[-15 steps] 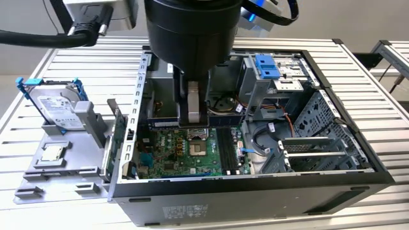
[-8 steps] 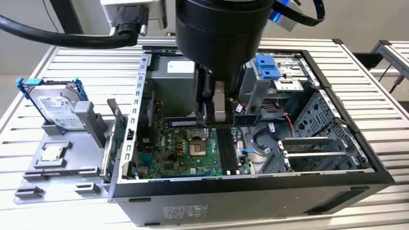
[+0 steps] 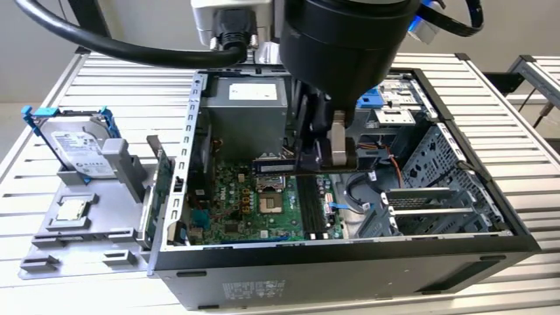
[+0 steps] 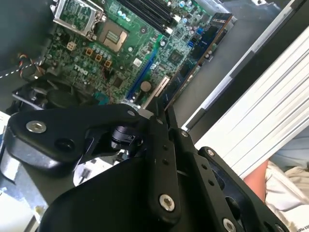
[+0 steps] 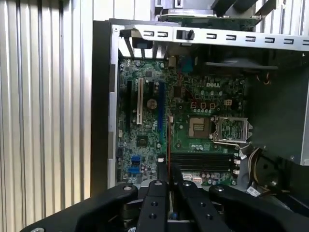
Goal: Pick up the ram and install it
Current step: 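Pick up the ram and move it above insertion slot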
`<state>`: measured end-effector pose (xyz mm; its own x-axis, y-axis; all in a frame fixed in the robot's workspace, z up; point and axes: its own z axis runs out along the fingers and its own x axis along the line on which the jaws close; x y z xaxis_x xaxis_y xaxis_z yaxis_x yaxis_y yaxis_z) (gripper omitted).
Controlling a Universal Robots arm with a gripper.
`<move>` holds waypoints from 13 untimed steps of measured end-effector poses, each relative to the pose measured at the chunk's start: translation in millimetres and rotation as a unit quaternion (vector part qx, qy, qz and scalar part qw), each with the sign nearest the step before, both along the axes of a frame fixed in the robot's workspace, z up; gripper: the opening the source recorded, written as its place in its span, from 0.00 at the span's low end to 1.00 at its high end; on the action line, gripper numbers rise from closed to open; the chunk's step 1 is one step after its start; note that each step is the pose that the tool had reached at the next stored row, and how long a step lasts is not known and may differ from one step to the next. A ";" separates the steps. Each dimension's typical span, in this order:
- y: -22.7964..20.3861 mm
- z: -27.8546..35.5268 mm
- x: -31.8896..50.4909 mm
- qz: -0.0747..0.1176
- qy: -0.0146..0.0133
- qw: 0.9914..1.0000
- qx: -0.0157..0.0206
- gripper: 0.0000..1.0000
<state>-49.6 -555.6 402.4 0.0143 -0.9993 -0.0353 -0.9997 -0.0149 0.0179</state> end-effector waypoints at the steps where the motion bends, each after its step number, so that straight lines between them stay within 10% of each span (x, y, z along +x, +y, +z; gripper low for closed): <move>1: 0.0 -0.1 3.1 0.000 0.000 1.000 0.000 0.00; 13: 0.0 0.0 37.7 0.000 0.000 1.000 0.000 0.00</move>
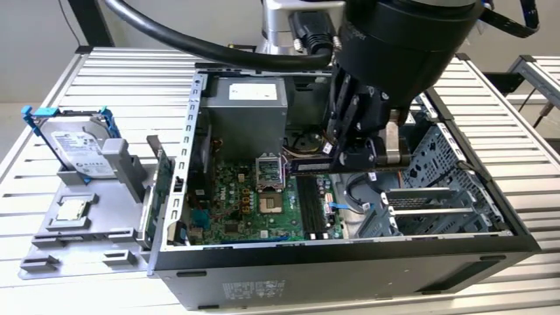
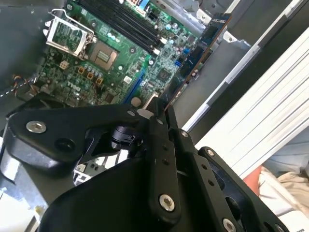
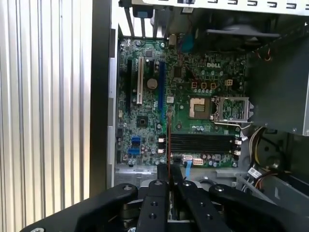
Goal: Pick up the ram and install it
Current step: 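Pick up the ram and move it above insertion slot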
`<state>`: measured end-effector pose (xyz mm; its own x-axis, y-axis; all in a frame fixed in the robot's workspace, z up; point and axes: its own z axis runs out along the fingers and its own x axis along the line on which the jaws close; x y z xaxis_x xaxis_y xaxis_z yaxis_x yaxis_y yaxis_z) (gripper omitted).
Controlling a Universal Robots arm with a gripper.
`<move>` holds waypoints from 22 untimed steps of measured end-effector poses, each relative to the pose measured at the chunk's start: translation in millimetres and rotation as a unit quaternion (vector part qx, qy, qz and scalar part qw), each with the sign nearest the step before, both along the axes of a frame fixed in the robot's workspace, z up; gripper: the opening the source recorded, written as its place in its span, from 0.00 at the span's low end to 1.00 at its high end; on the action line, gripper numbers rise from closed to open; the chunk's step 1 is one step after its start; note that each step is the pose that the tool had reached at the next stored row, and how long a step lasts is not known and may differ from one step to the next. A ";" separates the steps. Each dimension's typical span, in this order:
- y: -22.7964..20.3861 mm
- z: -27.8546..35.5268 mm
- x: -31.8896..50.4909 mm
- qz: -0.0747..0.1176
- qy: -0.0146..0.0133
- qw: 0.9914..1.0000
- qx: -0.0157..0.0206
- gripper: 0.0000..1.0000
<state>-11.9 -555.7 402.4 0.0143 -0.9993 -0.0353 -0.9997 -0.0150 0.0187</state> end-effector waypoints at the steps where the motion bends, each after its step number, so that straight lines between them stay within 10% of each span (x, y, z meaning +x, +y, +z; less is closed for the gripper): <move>1: 0.0 0.0 2.8 0.000 0.000 1.000 0.000 0.00; 12: 0.0 0.0 29.4 0.000 0.000 1.000 0.000 0.00; 22: 0.0 0.0 31.6 0.000 0.000 1.000 0.000 0.00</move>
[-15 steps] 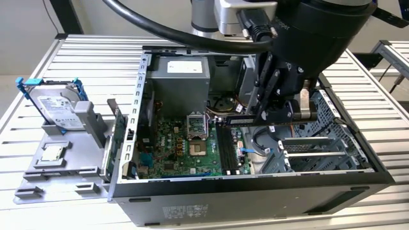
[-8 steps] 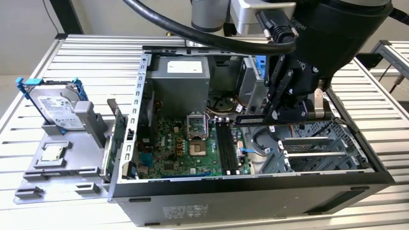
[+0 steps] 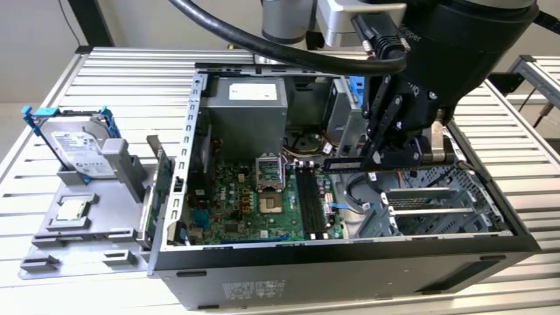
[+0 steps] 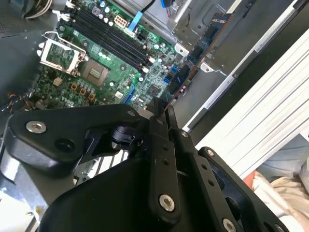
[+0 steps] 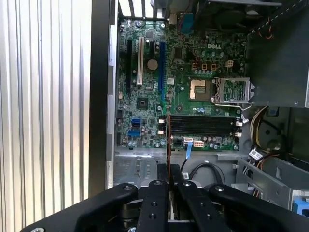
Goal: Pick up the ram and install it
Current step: 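Pick up the ram and move it above insertion slot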
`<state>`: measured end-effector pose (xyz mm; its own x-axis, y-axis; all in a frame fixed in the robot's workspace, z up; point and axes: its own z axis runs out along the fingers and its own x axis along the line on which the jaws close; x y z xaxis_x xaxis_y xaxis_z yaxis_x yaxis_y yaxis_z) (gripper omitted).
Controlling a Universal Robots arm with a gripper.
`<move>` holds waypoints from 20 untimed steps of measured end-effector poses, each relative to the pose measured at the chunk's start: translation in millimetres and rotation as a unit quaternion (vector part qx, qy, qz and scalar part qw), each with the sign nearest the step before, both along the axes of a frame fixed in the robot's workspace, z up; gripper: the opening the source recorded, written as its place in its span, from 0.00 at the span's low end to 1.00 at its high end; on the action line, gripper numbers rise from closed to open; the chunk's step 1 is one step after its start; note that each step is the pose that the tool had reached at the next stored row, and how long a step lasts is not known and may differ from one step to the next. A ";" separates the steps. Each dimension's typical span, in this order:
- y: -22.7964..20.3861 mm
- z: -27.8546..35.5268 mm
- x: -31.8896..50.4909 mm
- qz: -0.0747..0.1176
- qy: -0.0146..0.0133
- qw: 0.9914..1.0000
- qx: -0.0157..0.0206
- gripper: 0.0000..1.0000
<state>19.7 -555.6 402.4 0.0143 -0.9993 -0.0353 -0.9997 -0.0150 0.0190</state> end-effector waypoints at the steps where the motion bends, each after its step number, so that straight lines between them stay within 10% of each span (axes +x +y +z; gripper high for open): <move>1: 0.1 0.0 0.1 0.000 0.000 1.000 0.000 0.00; 7: 15.1 0.0 0.3 0.000 0.000 1.000 0.000 0.00; 20: 70.0 0.0 0.7 0.000 0.000 1.000 0.000 0.00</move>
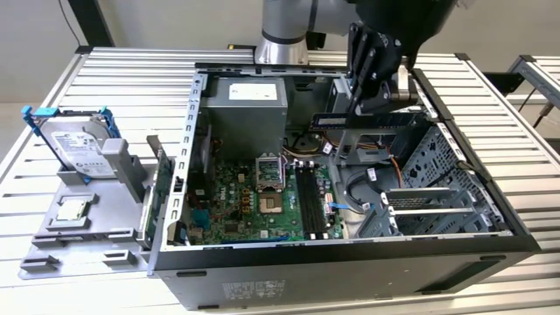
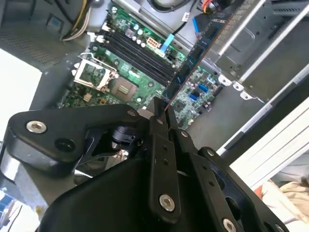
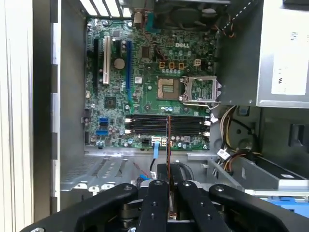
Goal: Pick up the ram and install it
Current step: 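Insert the ram into the slot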
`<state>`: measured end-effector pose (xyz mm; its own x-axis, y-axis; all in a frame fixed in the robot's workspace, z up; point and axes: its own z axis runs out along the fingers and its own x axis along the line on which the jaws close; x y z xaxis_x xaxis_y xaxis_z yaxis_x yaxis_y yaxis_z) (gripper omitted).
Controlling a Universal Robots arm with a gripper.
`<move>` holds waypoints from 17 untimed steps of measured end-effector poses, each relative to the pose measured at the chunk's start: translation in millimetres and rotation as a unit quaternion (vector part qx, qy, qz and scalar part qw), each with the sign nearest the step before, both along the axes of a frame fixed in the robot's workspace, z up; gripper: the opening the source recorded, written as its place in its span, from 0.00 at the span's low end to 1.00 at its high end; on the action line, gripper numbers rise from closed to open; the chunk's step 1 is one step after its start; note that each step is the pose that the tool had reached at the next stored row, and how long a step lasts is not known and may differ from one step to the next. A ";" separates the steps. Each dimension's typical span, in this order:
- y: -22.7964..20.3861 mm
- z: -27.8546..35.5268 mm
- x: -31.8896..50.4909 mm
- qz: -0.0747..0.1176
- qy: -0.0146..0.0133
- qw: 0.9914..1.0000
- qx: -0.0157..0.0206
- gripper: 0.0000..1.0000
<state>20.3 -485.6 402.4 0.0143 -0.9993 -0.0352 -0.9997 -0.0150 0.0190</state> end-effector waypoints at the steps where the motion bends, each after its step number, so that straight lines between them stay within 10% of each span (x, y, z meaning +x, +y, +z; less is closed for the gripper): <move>1: 4.2 0.0 0.0 0.000 0.000 1.000 0.000 0.00; 12: 48.4 0.0 0.4 0.000 0.000 1.000 0.000 0.00; 17: 61.2 0.0 0.5 0.000 0.000 1.000 0.000 0.00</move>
